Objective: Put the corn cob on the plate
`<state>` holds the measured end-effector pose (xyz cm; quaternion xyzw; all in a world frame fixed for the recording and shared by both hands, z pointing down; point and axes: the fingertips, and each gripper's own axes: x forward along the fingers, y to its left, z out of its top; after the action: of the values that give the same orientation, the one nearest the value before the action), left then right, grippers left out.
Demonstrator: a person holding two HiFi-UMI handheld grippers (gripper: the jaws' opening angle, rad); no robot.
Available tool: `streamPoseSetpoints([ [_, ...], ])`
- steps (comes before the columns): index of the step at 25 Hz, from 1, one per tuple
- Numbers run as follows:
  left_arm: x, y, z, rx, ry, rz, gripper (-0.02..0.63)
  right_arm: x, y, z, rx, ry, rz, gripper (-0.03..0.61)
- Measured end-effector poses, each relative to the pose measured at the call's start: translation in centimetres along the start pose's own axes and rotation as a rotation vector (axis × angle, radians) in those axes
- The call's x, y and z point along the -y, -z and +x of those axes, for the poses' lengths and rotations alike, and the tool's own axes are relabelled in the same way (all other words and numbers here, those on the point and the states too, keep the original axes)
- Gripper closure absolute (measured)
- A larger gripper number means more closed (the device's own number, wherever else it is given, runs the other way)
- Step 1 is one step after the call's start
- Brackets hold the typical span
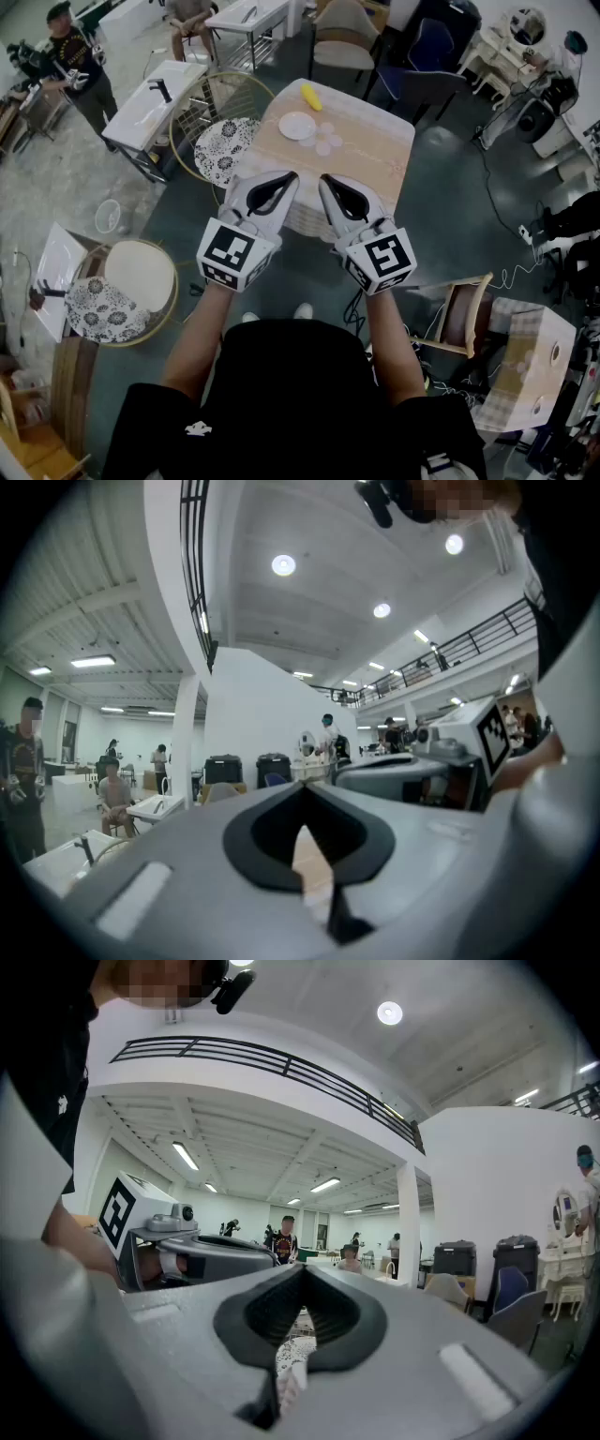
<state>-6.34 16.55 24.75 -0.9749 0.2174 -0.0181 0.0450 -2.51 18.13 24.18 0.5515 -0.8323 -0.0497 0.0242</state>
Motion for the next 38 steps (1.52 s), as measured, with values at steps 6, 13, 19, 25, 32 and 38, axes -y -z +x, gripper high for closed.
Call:
streamPoseSetpoints([
  [6,1.3,-0.3,1.2,-0.006,-0.009,0.013,0.611,1.6,0.1,-1.4,0.03,0.007,0.035,0.577],
  [13,2.7,0.1,3.1,-0.02,-0.029,0.017,0.611,3.4,1.0,-2.9,0.035,-0.023,0.043,0.577],
  [19,3.6,0.5,4.1,-0.034,-0.049,0.019,0.611,4.7,1.9,-4.0,0.027,-0.048,0.045,0.577],
  [25,4.1,0.7,4.7,-0.047,-0.06,0.01,0.611,5.4,2.2,-4.3,0.018,-0.062,0.049,0.577],
  [32,4.3,1.3,5.4,-0.067,-0.047,0.027,0.611,5.9,2.6,-4.1,0.02,-0.061,0.054,0.577],
  [38,3.2,0.8,6.0,-0.046,-0.053,0.017,0.611,6.4,2.9,-3.1,-0.005,-0.061,0.046,0.577],
])
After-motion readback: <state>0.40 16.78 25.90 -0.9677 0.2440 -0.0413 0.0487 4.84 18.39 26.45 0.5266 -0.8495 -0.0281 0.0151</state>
